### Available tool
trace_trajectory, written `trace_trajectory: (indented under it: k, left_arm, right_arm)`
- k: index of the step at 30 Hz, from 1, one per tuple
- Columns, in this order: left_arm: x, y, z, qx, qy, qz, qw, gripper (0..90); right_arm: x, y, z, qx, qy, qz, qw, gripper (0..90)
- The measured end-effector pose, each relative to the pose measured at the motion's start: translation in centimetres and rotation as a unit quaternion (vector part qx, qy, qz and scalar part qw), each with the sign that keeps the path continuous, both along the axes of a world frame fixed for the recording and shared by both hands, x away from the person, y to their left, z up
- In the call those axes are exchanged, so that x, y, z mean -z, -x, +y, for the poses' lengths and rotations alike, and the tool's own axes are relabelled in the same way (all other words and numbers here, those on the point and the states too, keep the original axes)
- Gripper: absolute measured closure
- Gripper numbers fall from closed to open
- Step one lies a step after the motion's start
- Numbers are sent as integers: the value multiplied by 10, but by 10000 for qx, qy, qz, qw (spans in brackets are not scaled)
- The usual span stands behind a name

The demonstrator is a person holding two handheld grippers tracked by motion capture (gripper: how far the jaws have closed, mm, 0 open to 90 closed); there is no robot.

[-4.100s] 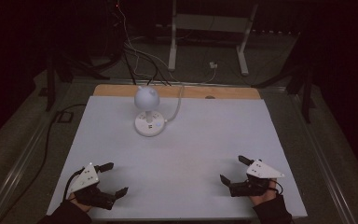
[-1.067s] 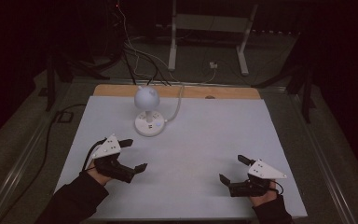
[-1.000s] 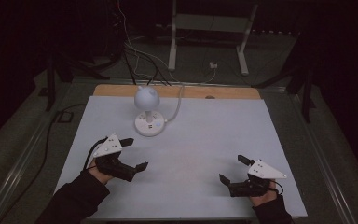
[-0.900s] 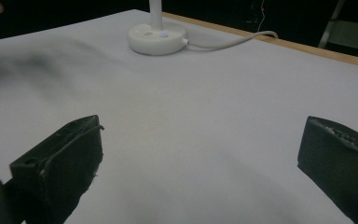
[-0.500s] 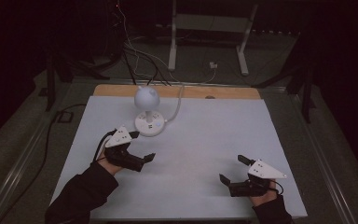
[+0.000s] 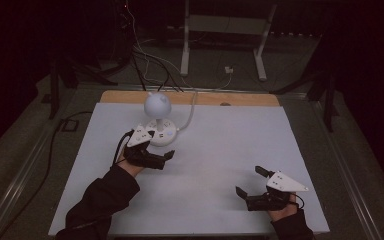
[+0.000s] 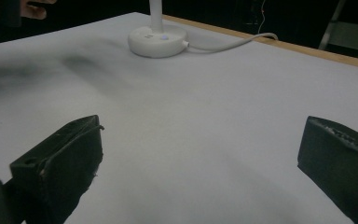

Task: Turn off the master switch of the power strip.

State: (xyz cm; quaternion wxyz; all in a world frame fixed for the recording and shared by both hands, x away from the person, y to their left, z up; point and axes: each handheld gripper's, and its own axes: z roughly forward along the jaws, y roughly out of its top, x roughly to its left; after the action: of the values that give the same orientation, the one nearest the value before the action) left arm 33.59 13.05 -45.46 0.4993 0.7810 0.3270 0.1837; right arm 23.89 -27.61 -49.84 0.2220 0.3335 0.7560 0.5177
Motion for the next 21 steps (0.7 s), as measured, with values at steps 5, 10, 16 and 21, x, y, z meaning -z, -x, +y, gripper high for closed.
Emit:
trace_trajectory:
  k: [5,10,16,21]
  left_arm:
    - [1,-9,-7,-220,3,4,9998,4]
    - [5,-14,-16,-309,-77,107,9994,4]
    - [13,-21,-29,-428,-330,176,9984,4]
    - [18,-27,-33,-567,-276,217,9978,4]
  right_arm:
    - [0,0,0,0,-7,-1,10000,0]
    - [0,0,0,-11,-16,-1,10000,0]
    - [0,0,-1,-19,-31,10,10000,0]
    - [0,0,-1,-17,-45,28,10000,0]
